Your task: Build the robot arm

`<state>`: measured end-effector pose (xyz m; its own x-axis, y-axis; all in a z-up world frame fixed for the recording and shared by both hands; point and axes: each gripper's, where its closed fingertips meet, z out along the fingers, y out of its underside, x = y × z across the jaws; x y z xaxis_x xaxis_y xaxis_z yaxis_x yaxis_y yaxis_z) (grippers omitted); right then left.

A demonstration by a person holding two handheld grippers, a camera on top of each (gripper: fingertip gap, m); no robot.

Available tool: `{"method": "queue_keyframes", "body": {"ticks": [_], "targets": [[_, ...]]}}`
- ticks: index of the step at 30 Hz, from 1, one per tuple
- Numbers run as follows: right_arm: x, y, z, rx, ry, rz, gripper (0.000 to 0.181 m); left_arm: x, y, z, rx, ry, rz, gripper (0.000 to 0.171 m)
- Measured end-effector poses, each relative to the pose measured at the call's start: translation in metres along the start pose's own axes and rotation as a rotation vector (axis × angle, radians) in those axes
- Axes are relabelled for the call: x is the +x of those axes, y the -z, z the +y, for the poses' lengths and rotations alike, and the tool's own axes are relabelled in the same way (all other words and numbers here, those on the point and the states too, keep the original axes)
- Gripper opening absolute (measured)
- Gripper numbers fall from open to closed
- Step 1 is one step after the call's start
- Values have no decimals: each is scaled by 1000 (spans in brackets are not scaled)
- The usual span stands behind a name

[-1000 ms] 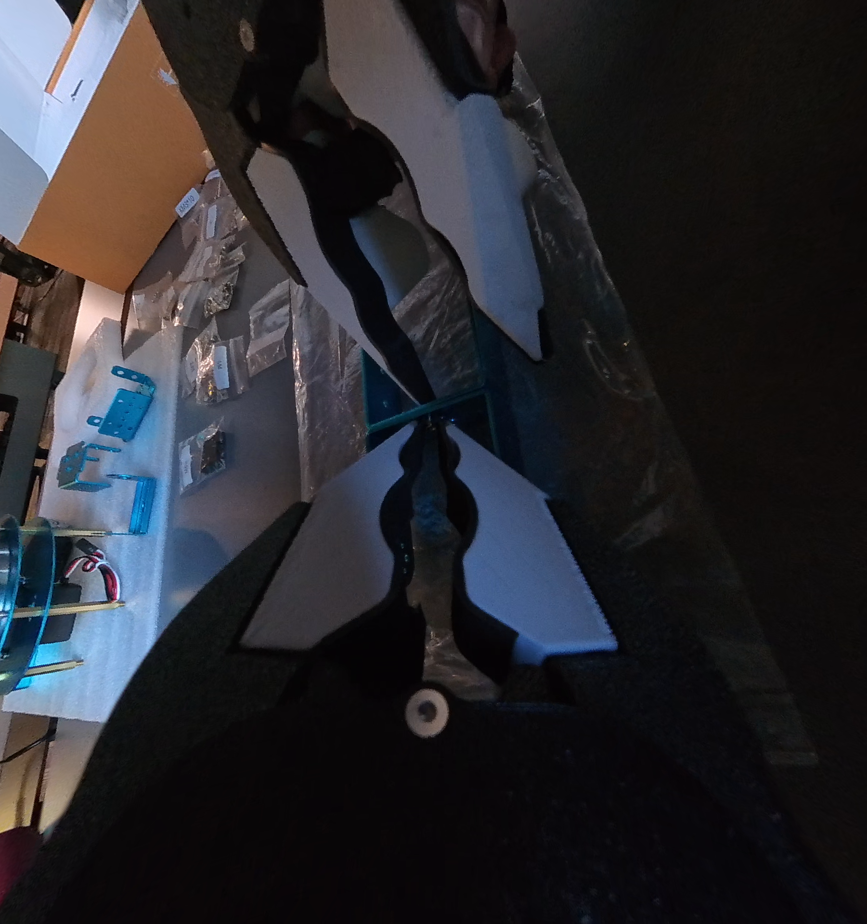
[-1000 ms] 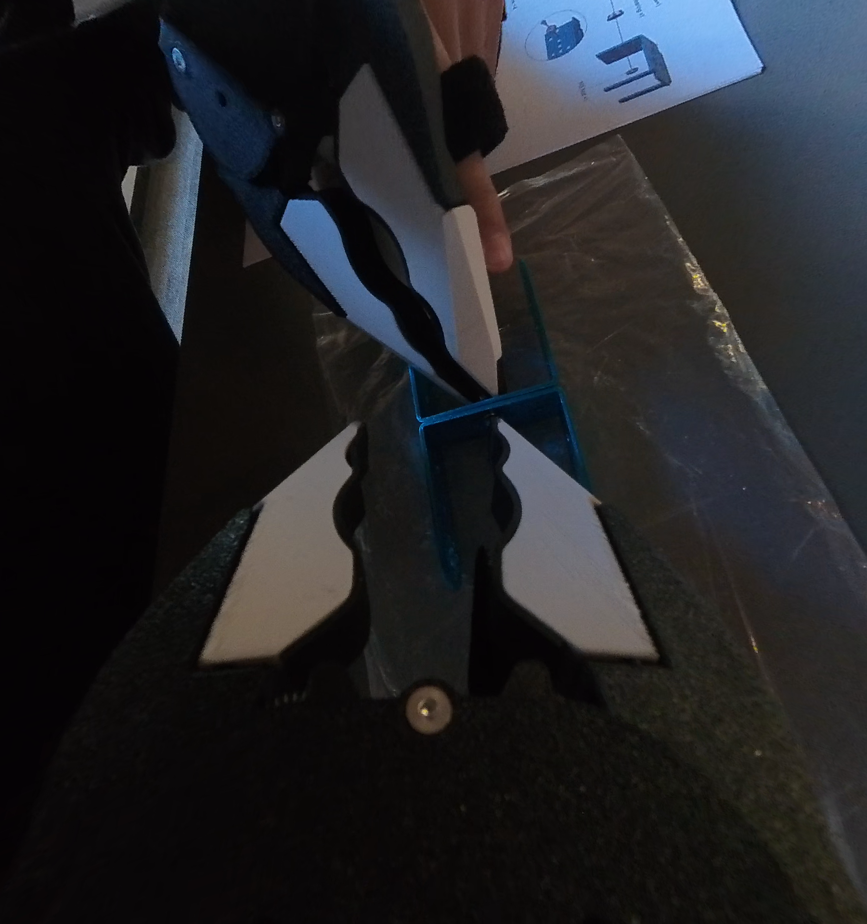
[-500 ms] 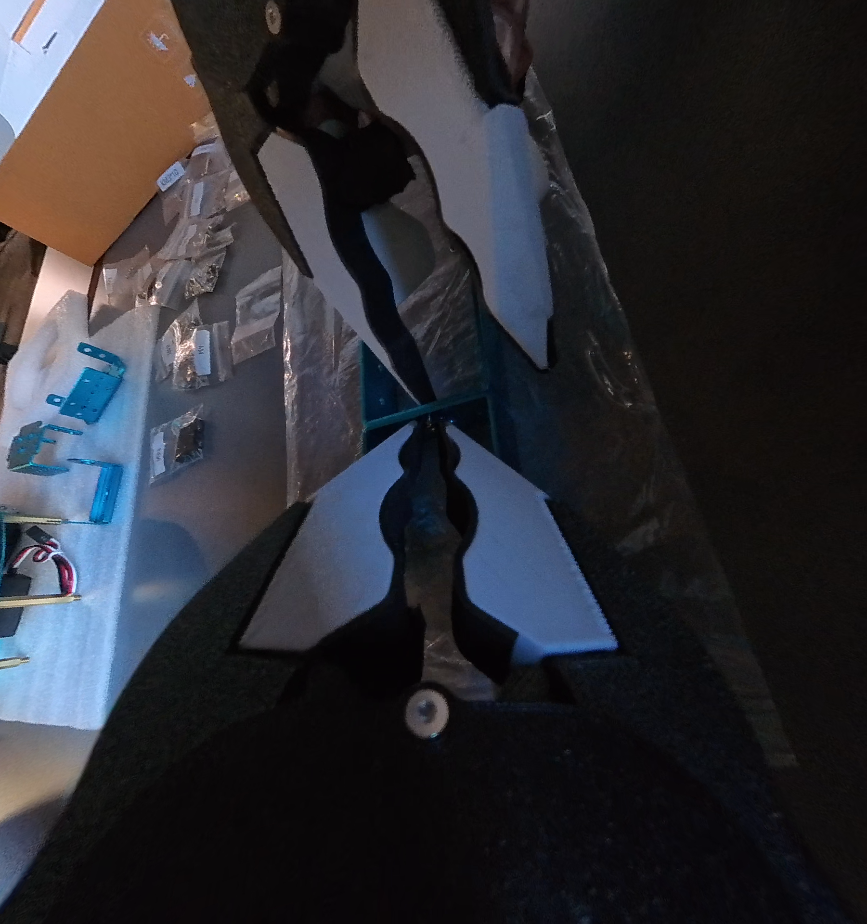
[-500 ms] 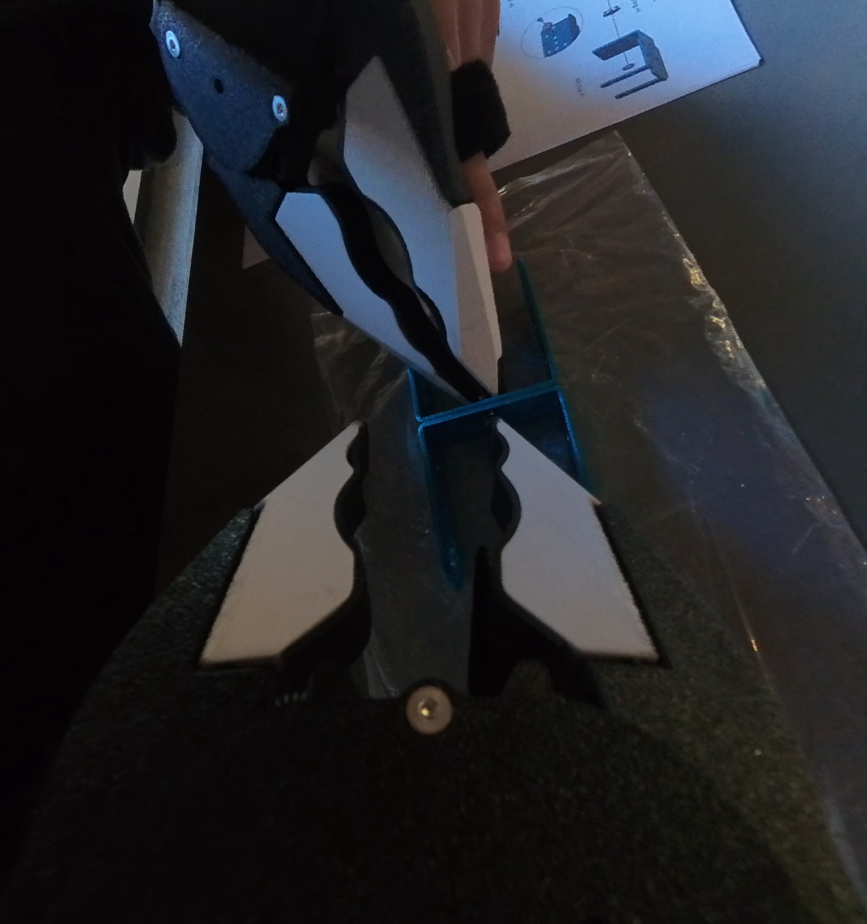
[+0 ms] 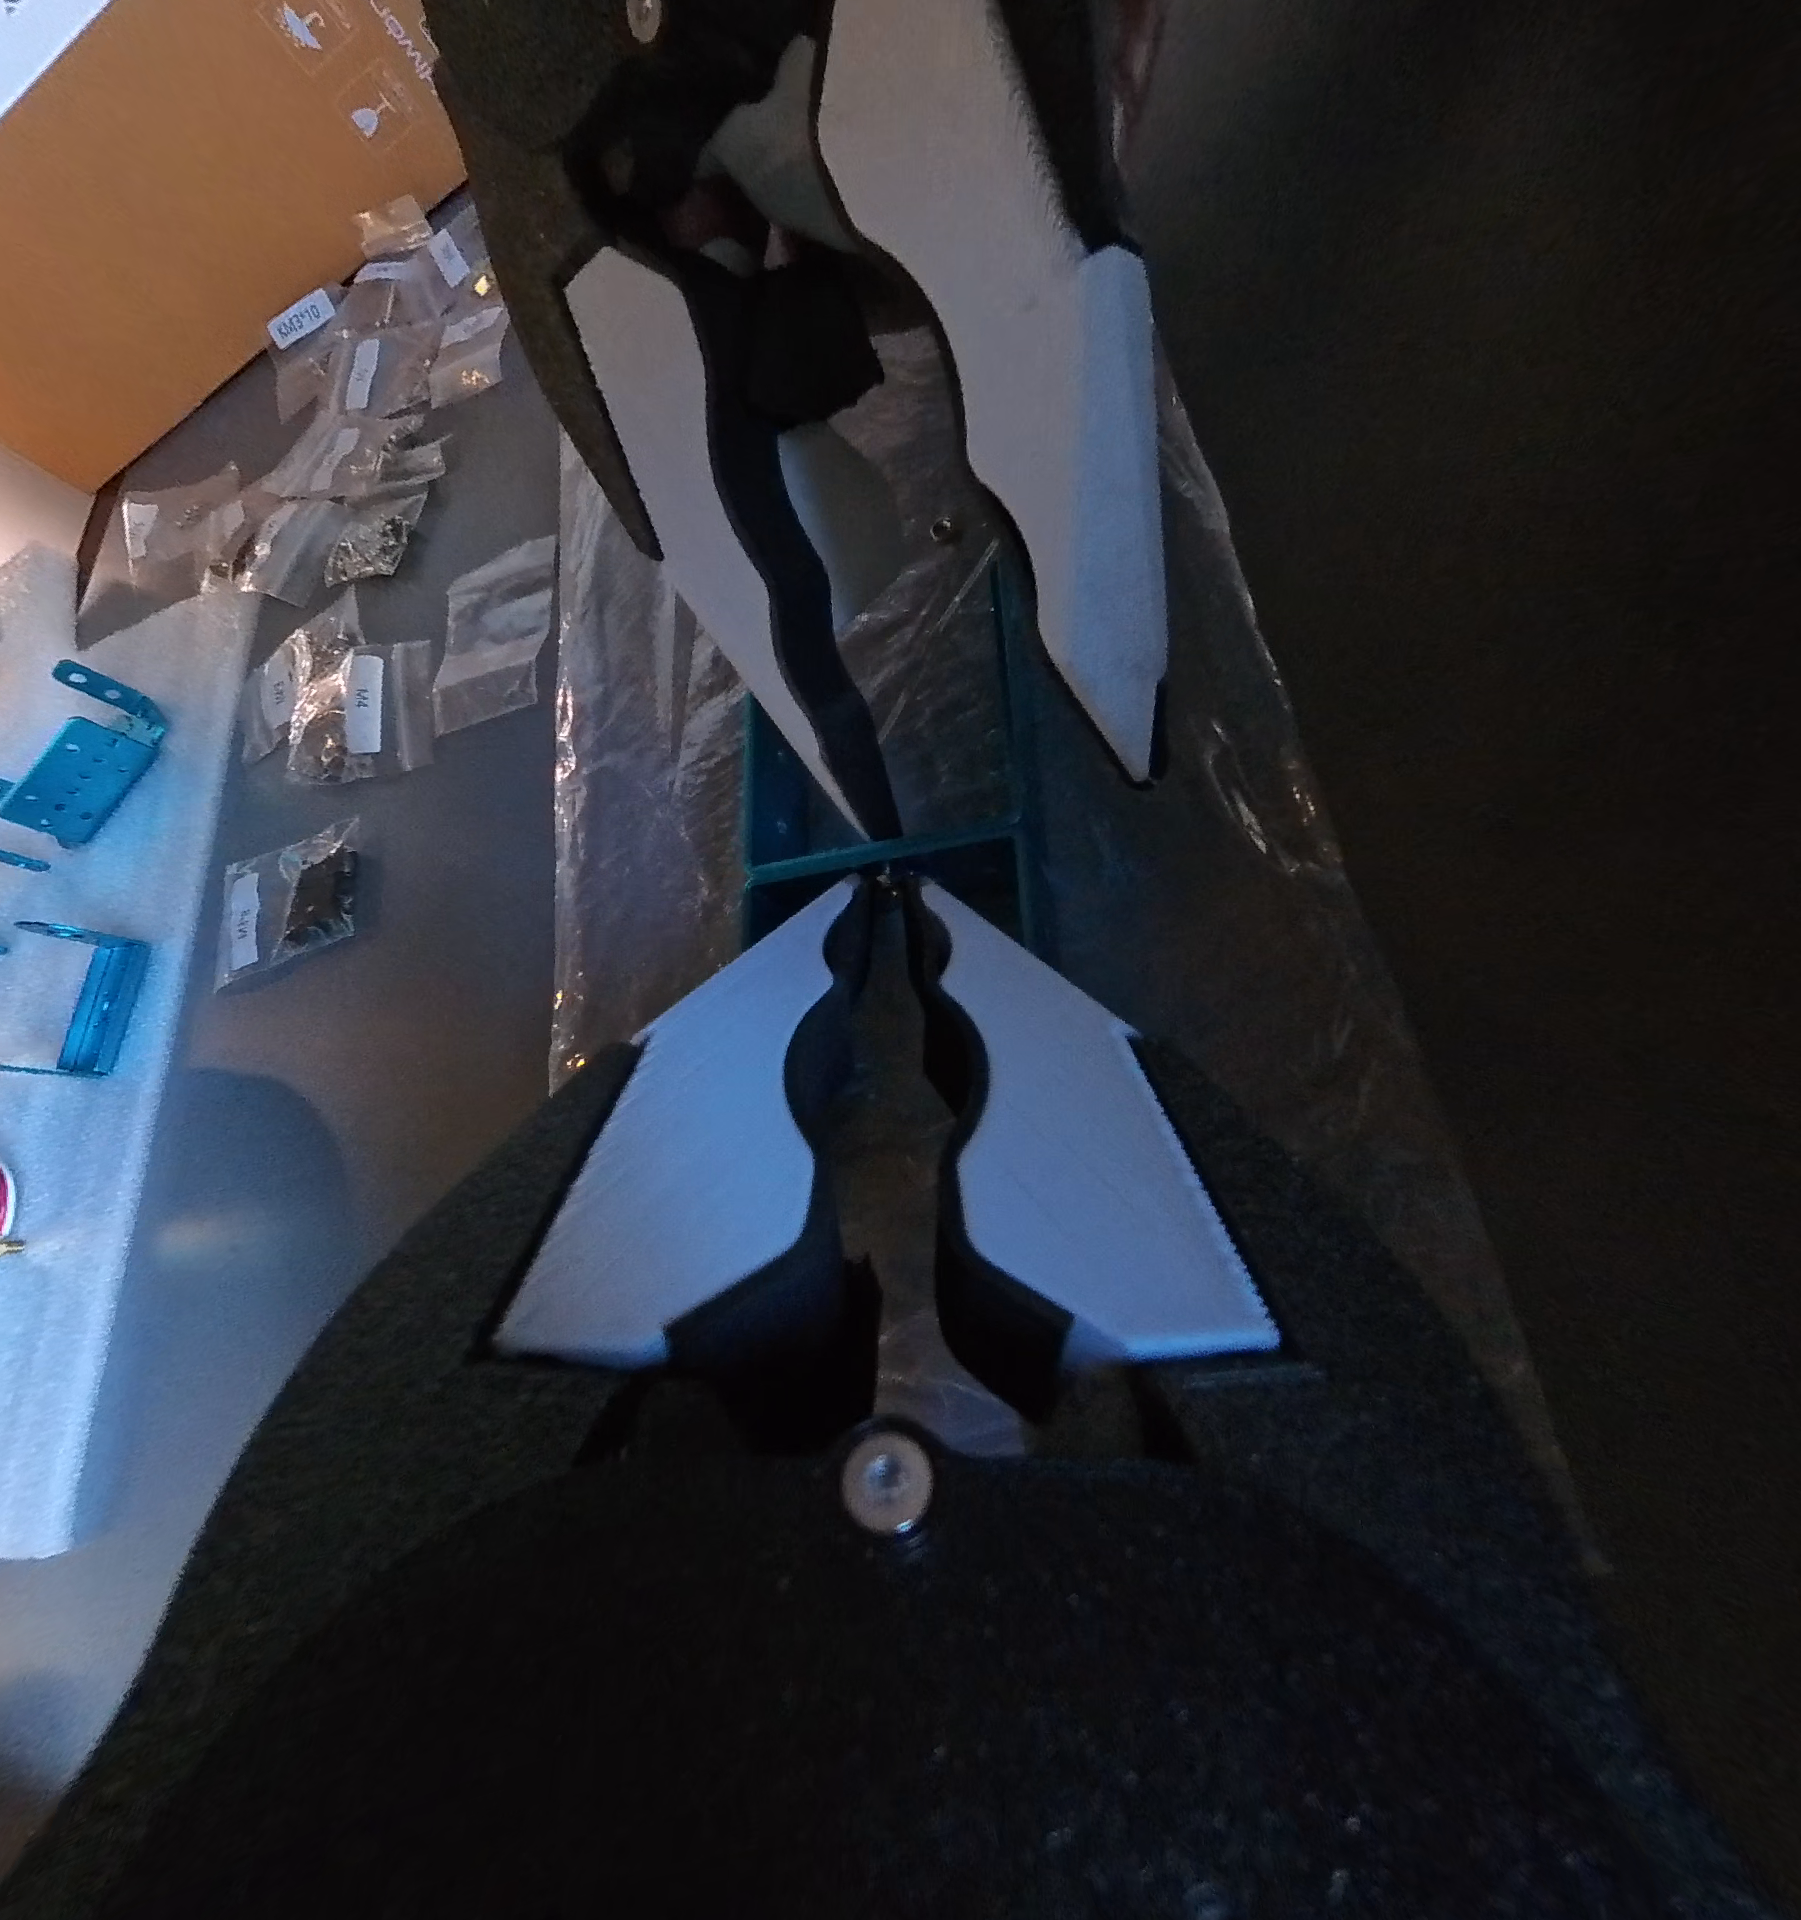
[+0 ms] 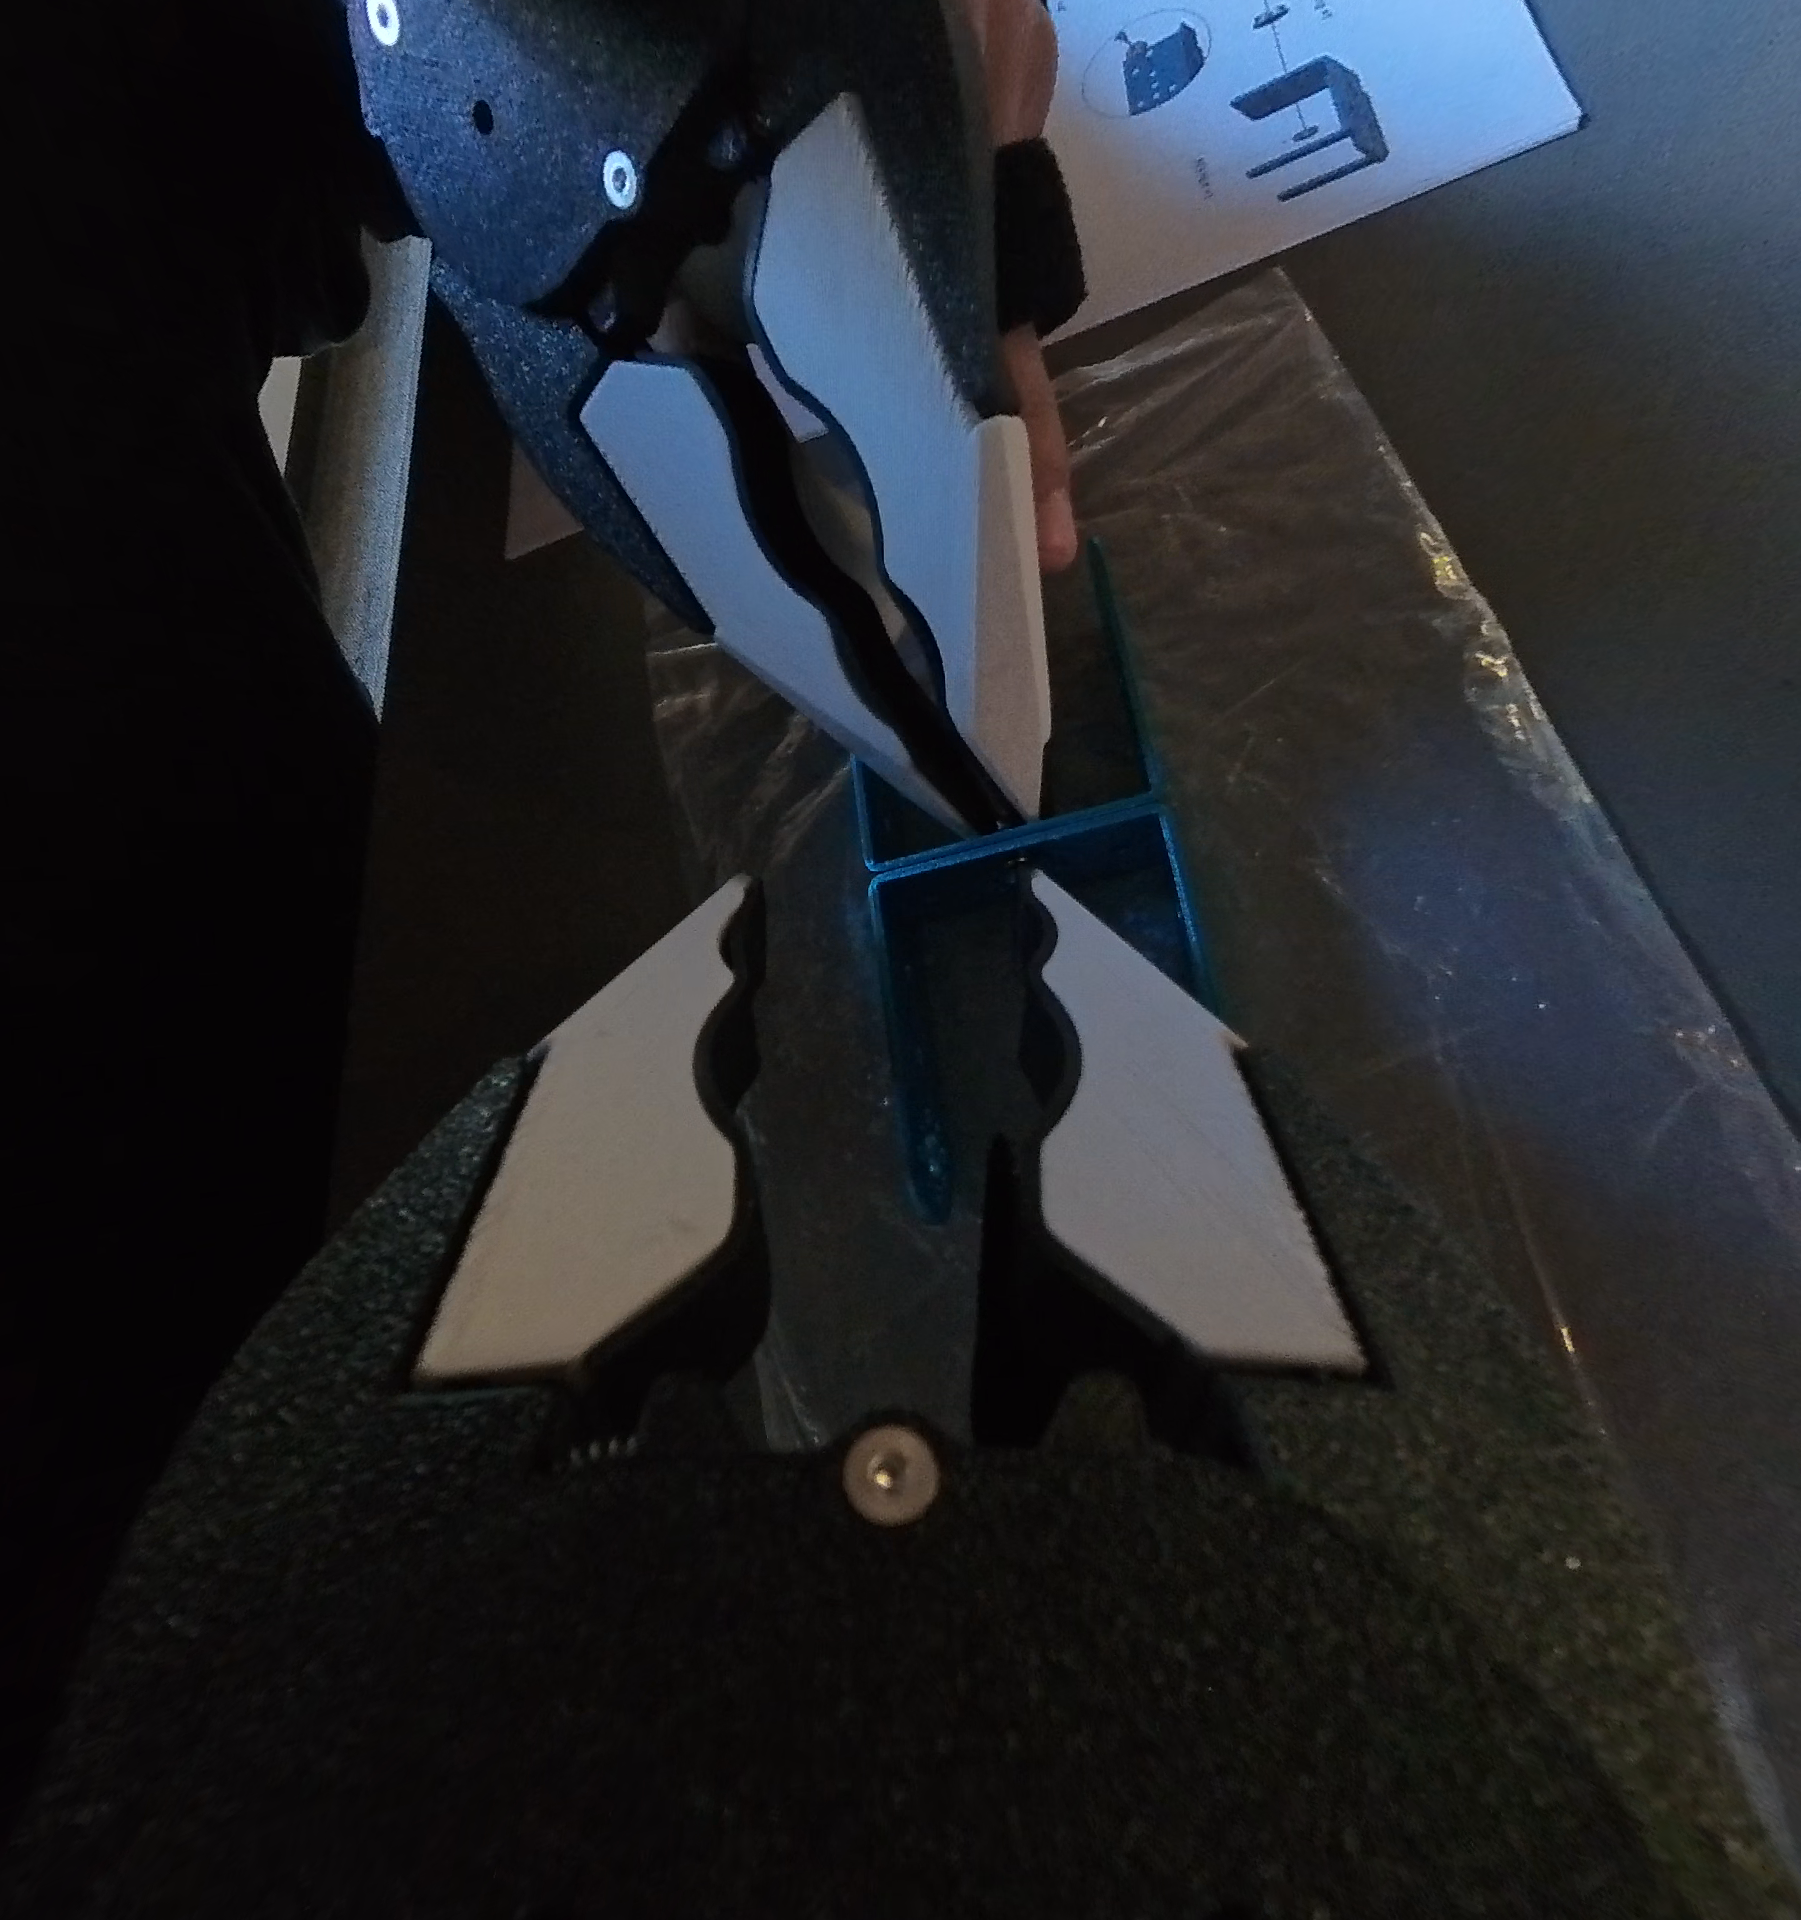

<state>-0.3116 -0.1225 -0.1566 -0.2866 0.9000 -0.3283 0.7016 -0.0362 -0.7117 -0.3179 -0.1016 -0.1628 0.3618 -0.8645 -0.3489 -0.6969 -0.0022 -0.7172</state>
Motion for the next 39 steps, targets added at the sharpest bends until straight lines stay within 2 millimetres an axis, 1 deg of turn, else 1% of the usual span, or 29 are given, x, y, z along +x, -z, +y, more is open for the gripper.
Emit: {"method": "queue_keyframes", "body": {"ticks": [23,30,34,36,39], "targets": [[0,-1,1,-6,-9,-10,47,2,1,-1,12,36,24,8],[-1,-3,3,-17,-9,-14,48,1,4,-4,34,42,26,9],[-1,-3,3,-18,-9,-15,48,0,8,-9,51,42,26,11],[-2,-4,3,-18,-8,-16,49,-2,11,-11,66,70,33,11],[-2,-4,3,-18,-9,-17,48,1,9,-8,63,146,91,13]]}}
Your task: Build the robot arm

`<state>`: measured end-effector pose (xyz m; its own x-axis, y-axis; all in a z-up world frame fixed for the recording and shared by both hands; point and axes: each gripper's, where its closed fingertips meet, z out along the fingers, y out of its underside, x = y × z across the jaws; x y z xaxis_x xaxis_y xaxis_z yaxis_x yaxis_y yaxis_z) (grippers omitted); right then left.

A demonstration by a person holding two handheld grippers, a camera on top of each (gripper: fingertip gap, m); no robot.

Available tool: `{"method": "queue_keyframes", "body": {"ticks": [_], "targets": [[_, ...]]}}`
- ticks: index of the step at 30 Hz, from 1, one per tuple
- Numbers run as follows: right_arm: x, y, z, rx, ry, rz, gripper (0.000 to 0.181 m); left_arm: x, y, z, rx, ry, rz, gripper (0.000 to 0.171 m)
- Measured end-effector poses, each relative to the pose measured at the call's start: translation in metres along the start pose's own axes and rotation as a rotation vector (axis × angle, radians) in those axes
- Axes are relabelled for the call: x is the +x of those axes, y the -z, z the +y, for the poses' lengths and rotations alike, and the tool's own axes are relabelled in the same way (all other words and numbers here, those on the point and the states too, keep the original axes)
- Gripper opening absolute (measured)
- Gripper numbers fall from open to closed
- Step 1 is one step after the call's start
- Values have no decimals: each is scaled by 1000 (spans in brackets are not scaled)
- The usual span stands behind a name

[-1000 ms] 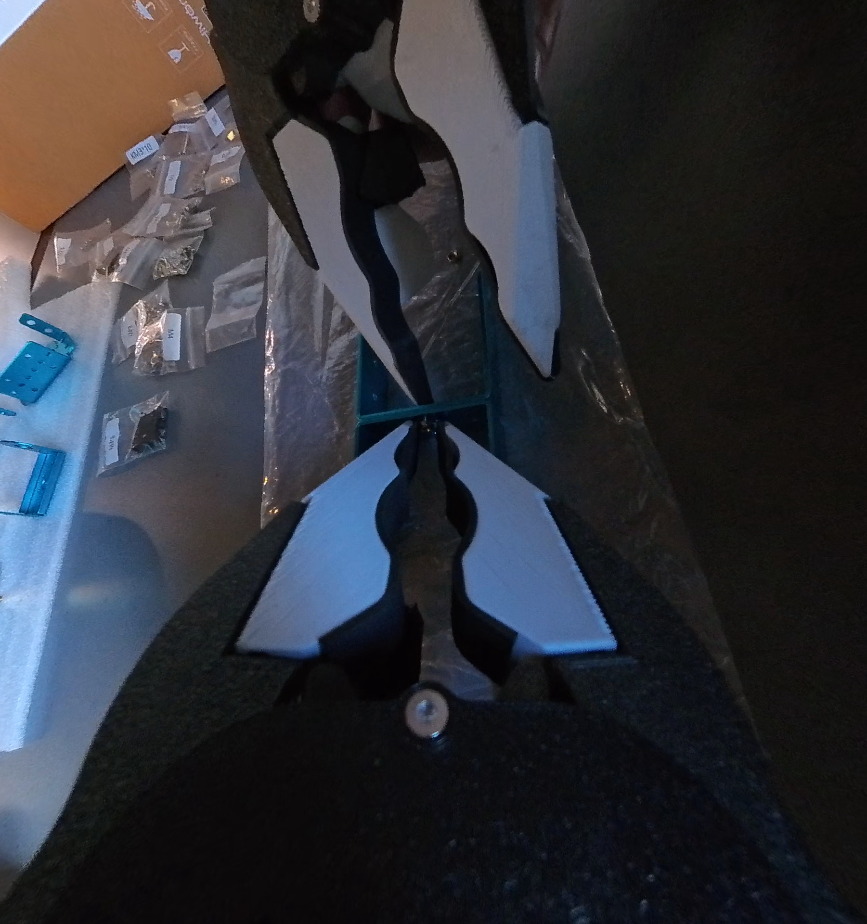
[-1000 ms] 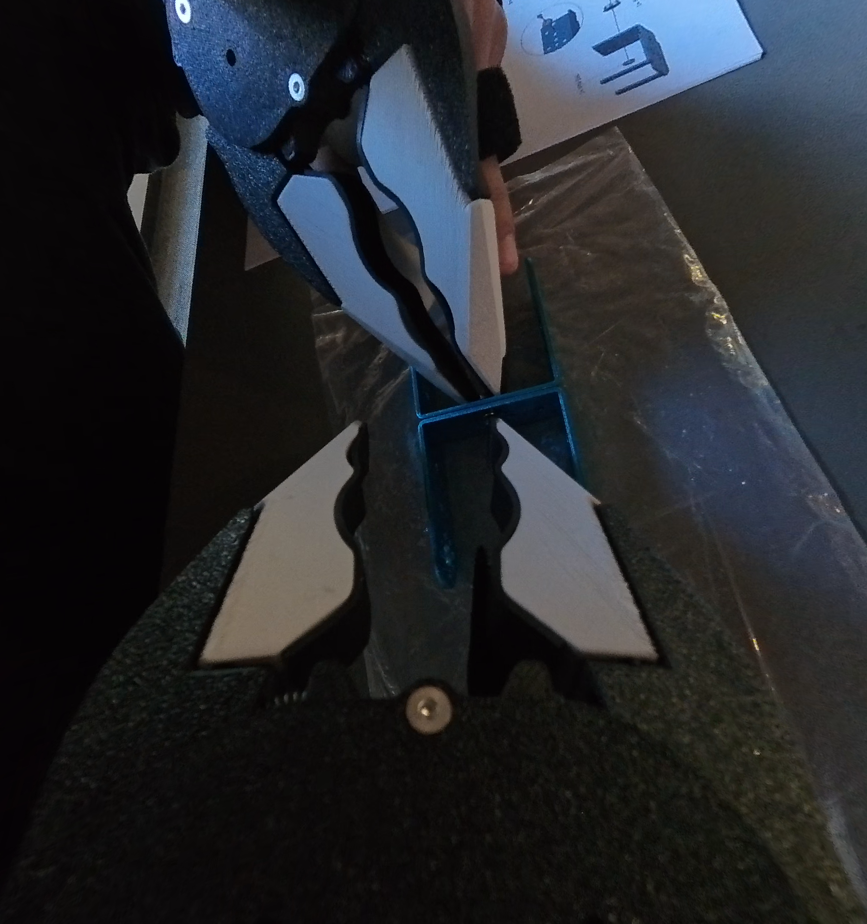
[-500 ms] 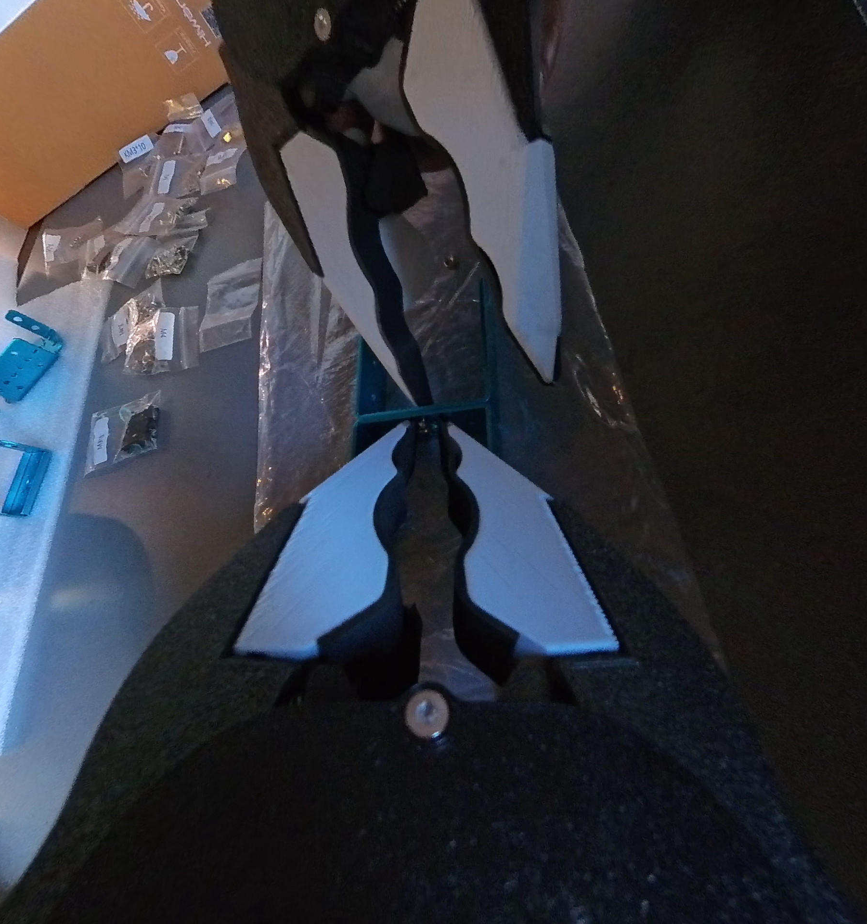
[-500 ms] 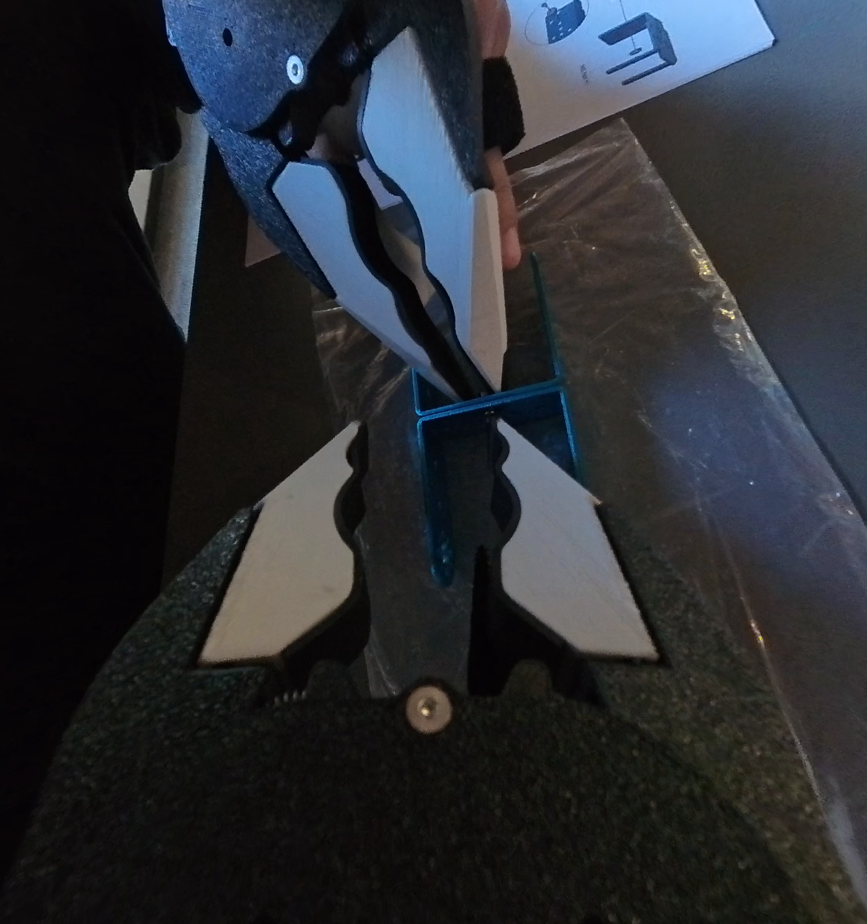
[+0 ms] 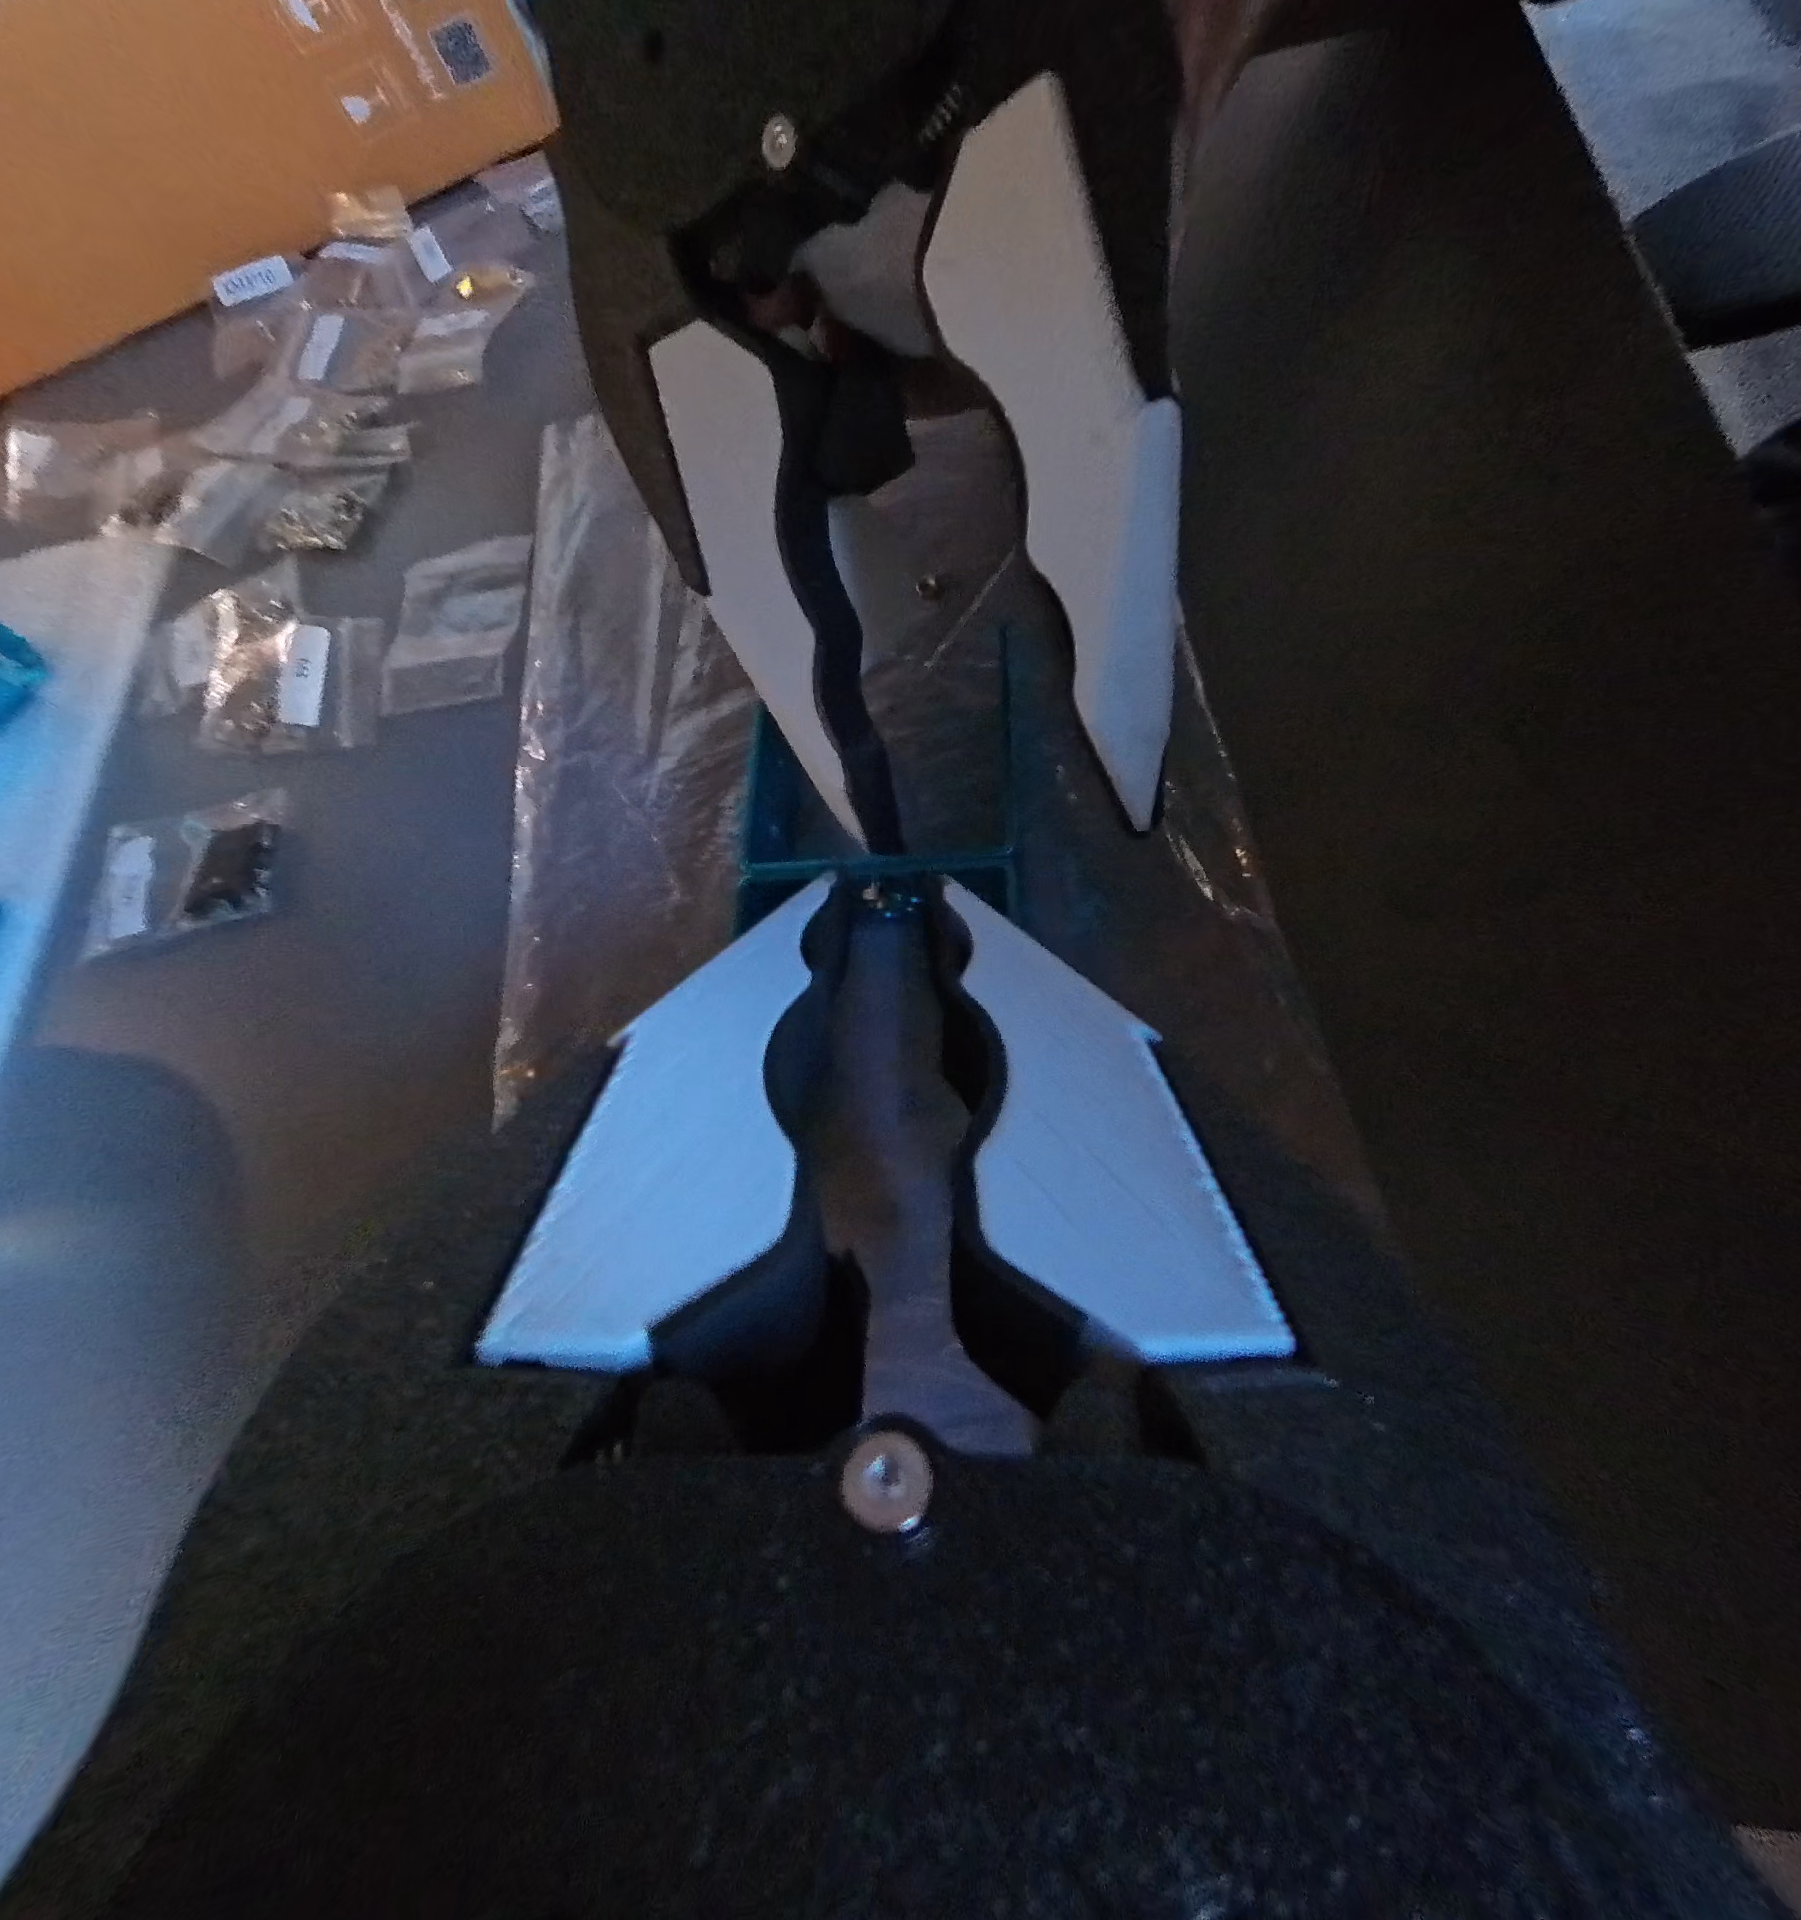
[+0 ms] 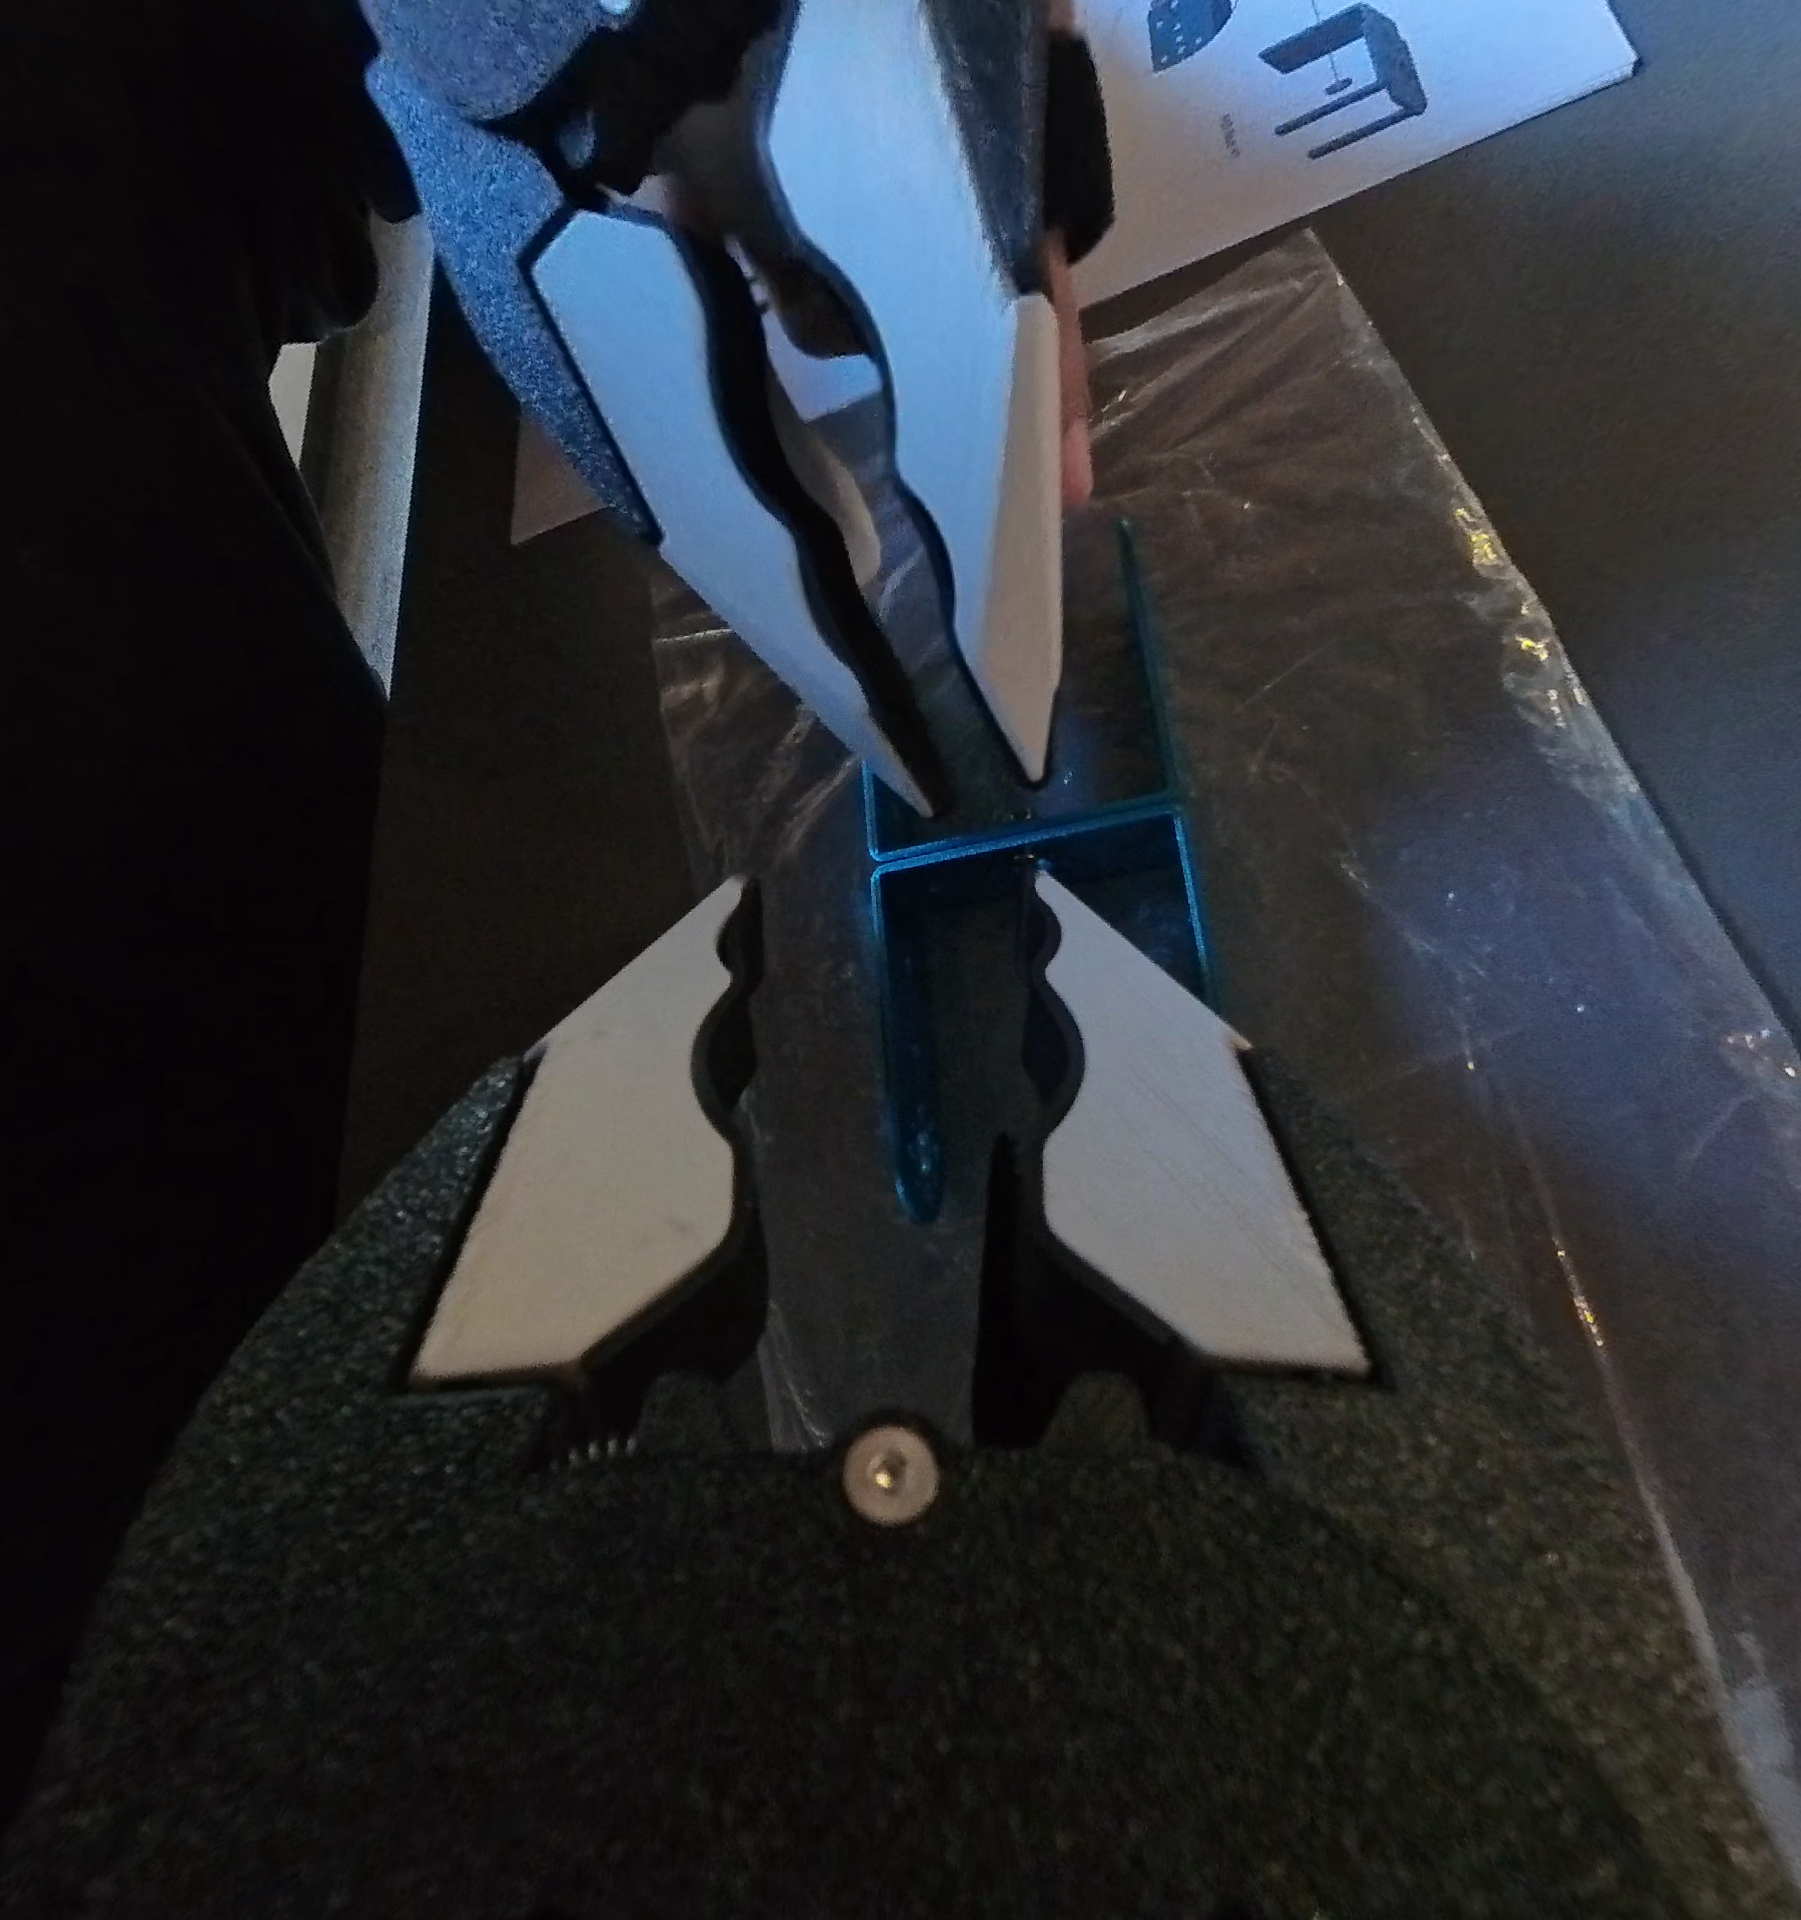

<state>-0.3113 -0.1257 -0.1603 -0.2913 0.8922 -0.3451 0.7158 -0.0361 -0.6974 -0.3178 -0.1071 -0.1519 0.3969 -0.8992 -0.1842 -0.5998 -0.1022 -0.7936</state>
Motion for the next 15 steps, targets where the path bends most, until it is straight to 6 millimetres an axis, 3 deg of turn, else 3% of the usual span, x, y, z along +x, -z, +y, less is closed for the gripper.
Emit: {"method": "queue_keyframes", "body": {"ticks": [15], "targets": [[0,1,0,-4,6,10,49,-1,0,1,-7,23,16,19]]}}
